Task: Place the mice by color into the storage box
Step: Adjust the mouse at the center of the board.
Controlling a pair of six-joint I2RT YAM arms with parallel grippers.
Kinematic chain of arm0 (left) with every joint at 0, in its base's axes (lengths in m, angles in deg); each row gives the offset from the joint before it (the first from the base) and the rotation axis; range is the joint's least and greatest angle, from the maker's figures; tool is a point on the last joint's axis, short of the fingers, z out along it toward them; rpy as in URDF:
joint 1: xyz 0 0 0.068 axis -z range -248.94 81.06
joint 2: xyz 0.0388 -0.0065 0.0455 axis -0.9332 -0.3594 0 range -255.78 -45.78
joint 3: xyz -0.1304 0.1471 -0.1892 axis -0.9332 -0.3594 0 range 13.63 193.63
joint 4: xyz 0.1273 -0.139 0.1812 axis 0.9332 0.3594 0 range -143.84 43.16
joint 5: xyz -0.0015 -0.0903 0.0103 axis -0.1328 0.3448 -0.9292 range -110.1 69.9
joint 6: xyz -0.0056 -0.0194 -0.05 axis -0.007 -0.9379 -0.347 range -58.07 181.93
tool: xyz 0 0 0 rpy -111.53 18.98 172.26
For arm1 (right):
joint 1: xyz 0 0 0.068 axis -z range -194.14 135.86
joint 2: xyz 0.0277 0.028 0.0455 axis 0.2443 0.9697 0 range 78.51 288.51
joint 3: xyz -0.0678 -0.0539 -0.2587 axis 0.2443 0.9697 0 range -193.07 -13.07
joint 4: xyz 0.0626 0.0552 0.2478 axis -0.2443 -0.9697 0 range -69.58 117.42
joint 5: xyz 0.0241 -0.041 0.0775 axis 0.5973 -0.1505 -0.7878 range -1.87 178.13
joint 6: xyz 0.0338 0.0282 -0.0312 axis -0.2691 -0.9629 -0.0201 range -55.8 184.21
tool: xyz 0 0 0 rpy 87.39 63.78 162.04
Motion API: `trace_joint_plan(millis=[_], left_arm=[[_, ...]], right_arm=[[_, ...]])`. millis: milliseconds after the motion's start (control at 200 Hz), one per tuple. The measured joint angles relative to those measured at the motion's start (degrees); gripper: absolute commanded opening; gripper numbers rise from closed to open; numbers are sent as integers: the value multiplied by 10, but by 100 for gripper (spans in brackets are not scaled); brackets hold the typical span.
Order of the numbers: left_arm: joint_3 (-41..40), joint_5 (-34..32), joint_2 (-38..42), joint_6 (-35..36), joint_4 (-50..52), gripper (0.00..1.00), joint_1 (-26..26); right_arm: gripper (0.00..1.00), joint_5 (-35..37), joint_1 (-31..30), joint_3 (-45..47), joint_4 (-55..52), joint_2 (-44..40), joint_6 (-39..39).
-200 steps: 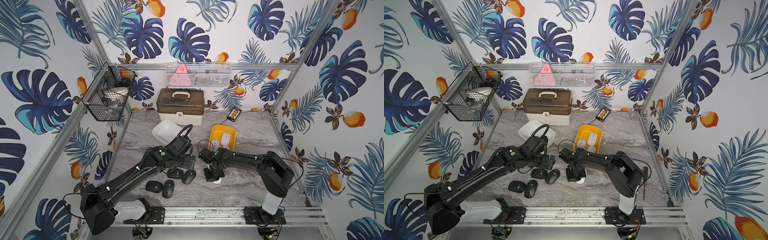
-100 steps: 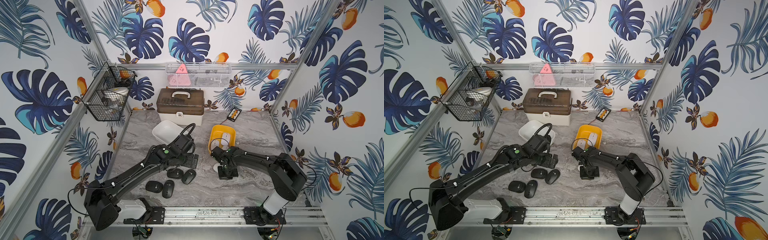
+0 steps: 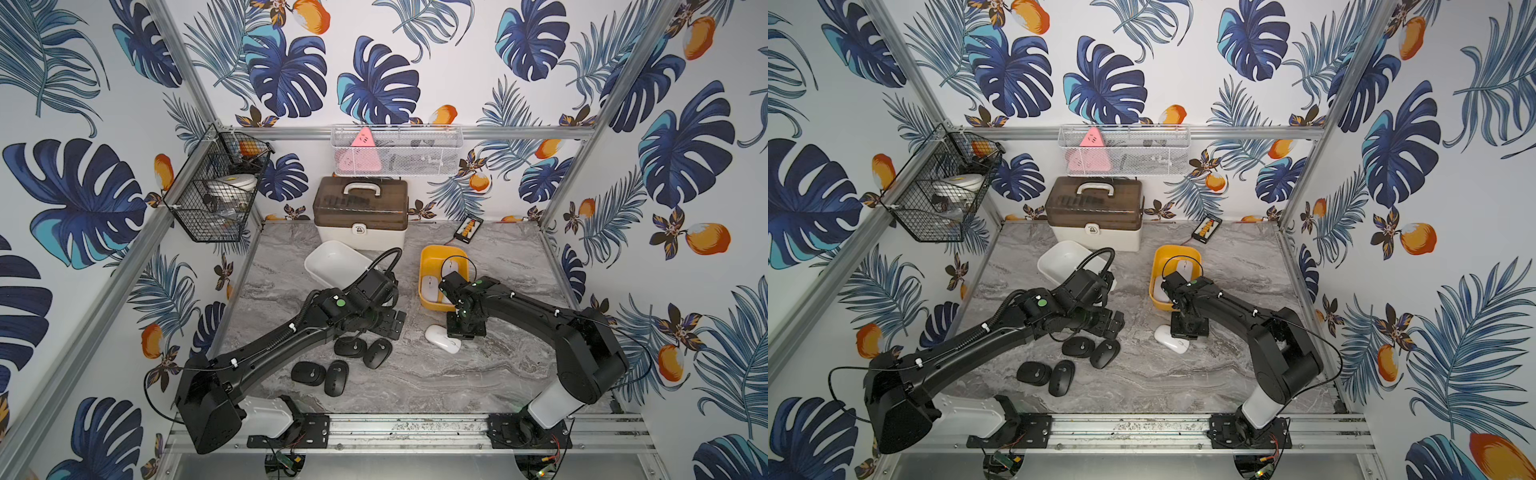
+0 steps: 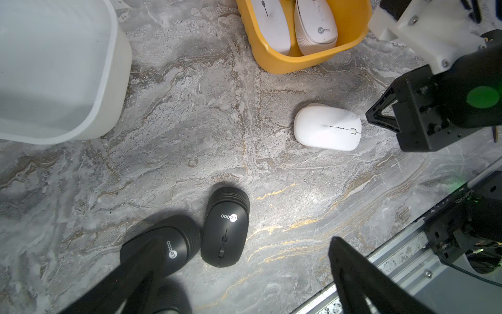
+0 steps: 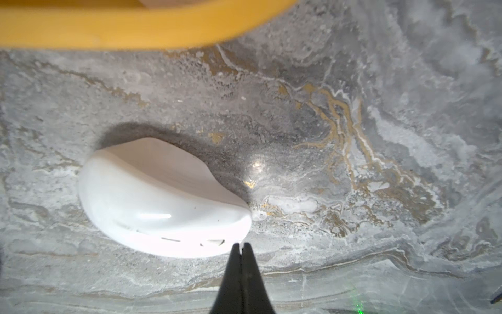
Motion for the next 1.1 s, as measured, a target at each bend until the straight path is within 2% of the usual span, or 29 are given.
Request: trace_joint_plan(millis=[505, 715, 1101], left_arm=[[-7, -3, 21, 3, 4, 99, 0], [-15, -6, 29, 3, 4, 99, 0], [-26, -8, 31, 2, 3, 99, 0]], right_arm=[[0, -4, 3, -96, 64, 120, 46], [0, -20, -4, -97, 83, 129, 64], [0, -57, -72, -65, 105, 120, 90]])
